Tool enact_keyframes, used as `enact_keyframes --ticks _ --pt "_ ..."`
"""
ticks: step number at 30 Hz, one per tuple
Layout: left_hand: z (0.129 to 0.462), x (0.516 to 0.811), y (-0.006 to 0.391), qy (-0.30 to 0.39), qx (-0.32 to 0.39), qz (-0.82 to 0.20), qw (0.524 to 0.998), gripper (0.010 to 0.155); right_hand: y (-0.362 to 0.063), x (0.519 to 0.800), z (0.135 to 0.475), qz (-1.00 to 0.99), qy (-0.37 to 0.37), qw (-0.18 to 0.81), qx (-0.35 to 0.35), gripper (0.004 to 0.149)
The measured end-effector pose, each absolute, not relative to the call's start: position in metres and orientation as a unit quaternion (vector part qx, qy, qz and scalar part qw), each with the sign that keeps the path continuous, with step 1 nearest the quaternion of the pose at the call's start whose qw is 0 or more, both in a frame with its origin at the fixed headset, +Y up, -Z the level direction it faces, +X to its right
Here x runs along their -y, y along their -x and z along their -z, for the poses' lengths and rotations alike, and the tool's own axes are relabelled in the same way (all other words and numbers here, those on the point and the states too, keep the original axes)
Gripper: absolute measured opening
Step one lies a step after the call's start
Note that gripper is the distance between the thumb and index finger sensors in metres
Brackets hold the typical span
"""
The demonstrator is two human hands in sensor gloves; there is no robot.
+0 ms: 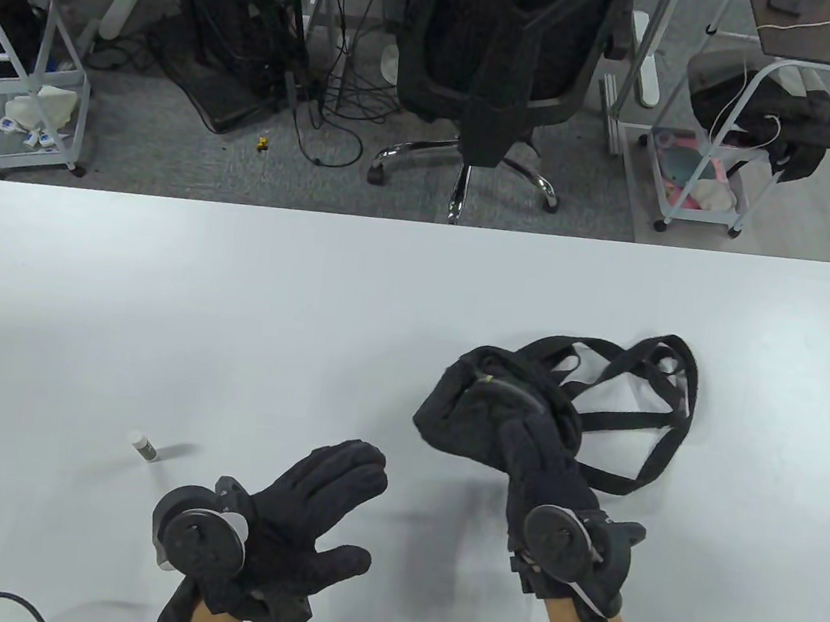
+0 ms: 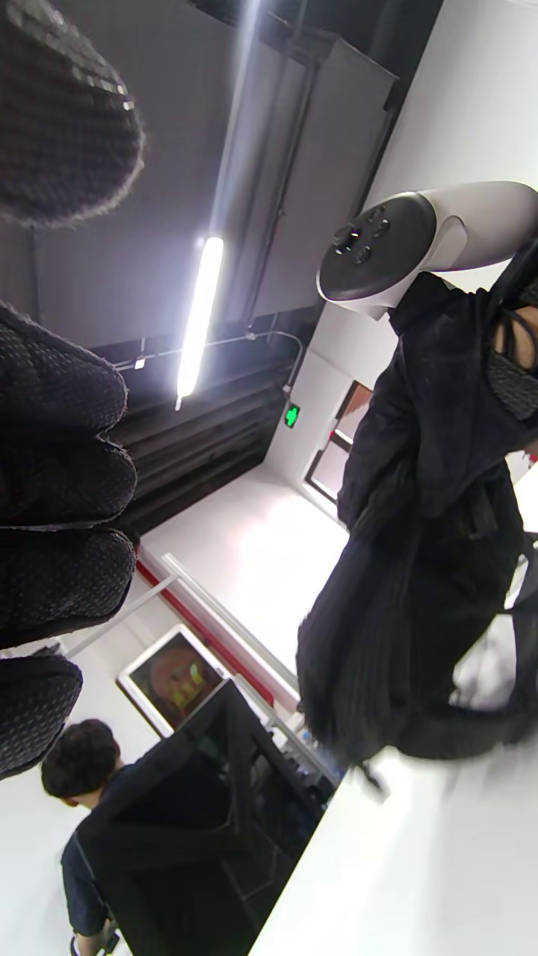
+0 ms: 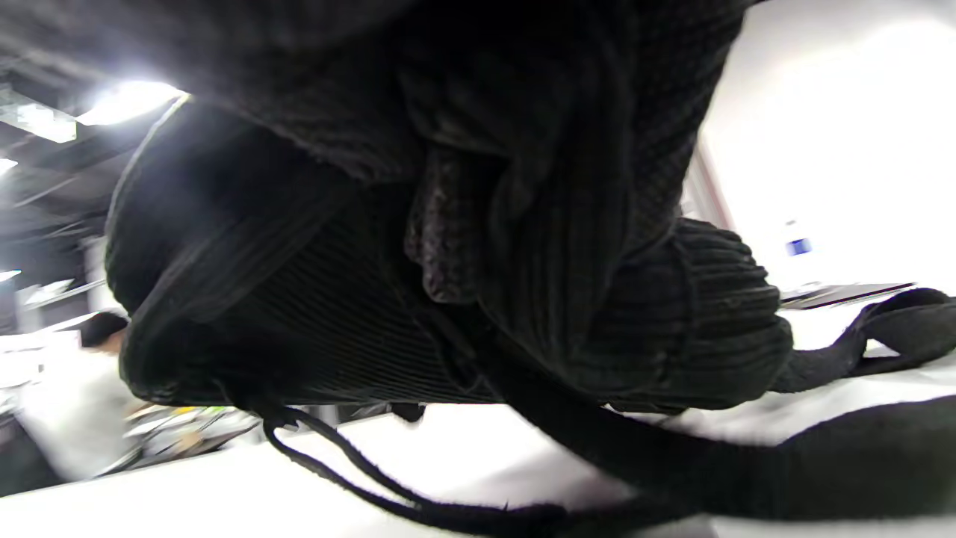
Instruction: Apply lubricant on backpack
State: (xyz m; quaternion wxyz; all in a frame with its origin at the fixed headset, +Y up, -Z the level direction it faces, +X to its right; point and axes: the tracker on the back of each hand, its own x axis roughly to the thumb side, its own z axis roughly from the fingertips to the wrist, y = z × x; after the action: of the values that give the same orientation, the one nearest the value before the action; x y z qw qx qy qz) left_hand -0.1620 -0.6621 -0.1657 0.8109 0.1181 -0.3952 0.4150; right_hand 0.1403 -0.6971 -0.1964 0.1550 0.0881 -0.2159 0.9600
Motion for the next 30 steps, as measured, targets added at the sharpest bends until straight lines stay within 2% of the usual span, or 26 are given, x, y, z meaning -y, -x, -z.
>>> enact_keyframes --ticks 5,12,19,20,23,25,30 --pt "0.165 0.66 0.165 -0.123 0.394 -0.419 0.809 0.081 -0.101 0.713 0.184 -0.957 -0.207 0.129 0.155 0.049" --pt "0.165 0.661 0.164 -0.121 0.393 -0.419 0.809 0.081 -0.083 0.738 0.177 -0.955 -0.274 0.067 0.098 0.052" --pt "0.165 0.662 0.161 -0.118 0.395 -0.412 0.813 0.081 -0.076 0.751 0.182 -0.957 -0.289 0.02 0.016 0.056" --pt "0.166 0.663 0.161 -0.117 0.394 -0.412 0.813 0.081 -0.076 0.752 0.181 -0.958 -0.284 0.012 0.035 0.057" --pt "0.167 0.664 0.161 -0.113 0.391 -0.411 0.815 0.081 -0.074 0.757 0.183 -0.96 -0.28 -0.015 -0.006 0.059" --pt "0.167 0.664 0.161 -0.112 0.39 -0.41 0.817 0.081 -0.072 0.757 0.185 -0.961 -0.277 -0.016 -0.002 0.061" --pt "0.167 0.664 0.161 -0.109 0.39 -0.408 0.818 0.081 -0.078 0.754 0.186 -0.958 -0.284 -0.009 -0.041 0.07"
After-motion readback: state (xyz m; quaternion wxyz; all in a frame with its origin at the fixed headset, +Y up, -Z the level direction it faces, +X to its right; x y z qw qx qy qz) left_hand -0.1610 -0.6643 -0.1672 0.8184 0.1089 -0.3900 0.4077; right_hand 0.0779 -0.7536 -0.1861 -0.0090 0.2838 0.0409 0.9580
